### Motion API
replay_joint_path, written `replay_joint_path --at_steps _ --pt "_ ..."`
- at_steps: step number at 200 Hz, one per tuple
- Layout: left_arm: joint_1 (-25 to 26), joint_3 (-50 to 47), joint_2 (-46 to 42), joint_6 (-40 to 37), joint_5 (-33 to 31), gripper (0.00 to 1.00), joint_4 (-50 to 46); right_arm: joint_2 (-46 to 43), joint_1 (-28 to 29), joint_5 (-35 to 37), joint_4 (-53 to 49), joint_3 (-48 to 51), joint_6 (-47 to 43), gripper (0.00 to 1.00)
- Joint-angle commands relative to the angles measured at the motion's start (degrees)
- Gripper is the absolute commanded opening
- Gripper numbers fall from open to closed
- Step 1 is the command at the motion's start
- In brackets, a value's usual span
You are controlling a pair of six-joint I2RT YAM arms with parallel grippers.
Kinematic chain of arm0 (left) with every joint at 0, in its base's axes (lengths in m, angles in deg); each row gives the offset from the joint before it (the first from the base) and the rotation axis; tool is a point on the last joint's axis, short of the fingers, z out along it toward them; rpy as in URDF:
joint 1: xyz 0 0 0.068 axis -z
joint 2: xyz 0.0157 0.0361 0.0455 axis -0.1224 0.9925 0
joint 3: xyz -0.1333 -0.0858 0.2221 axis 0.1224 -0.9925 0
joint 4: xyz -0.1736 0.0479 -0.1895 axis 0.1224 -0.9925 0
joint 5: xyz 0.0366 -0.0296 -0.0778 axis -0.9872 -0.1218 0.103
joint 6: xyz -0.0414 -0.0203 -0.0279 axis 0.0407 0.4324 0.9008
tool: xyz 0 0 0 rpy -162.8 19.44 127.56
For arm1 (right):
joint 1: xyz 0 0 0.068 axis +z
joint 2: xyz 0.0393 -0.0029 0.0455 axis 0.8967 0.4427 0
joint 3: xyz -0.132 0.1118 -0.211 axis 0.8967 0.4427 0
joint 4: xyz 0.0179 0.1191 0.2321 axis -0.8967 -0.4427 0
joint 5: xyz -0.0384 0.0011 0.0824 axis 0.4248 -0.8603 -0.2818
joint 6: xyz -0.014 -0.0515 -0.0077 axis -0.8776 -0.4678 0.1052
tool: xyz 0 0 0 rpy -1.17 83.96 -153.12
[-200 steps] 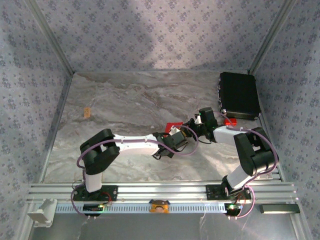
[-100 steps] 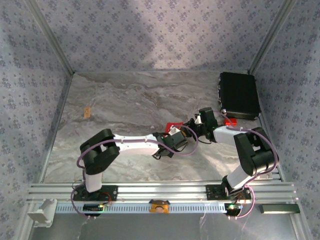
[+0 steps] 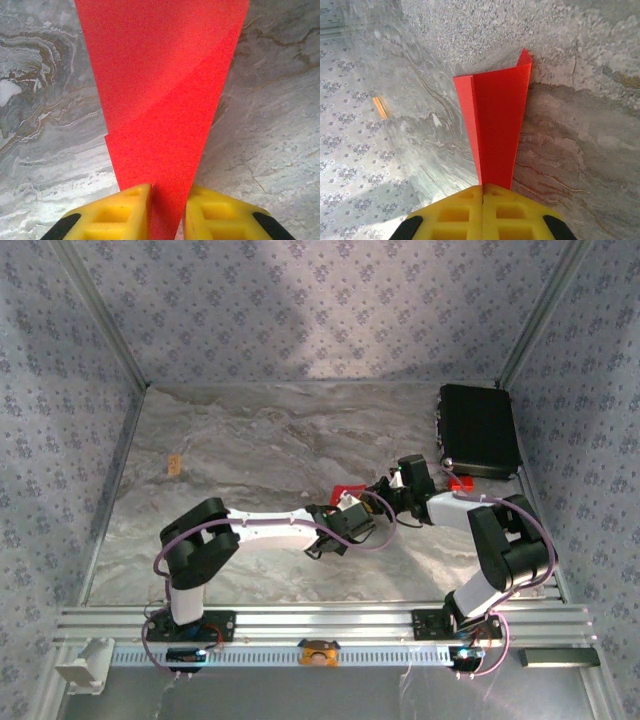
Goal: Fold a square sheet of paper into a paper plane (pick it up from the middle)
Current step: Fold the wing for the fifth time at the center of the table.
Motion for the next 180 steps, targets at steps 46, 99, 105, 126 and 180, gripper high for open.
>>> replay_joint_path --at_steps 46,99,105,126,180 --pt "0.17 0.15 0.58 1.14 -0.87 0.19 -1.32 0.28 0.16 -0.66 -0.23 -0.71 0.20 0.00" --pt "0.04 -0.18 0.45 1.20 -0.34 0.05 -0.87 -0.10 0.09 -0.40 -0.06 -0.61 0.14 0.00" --pt "-0.05 -0.41 0.23 1.29 -0.06 0.05 -0.52 -0.25 0.09 -0.37 0.01 -0.56 0.13 0.00" --pt "-0.94 -1.84 -0.91 1.97 1.62 0.03 1.20 -0.90 -0.15 -0.31 -1.19 -0.85 -1.42 0.07" --pt "-4.85 -7.93 -5.81 3.15 11.85 0.00 9.72 -6.69 -3.29 1.98 -8.76 -1.18 -7.47 0.39"
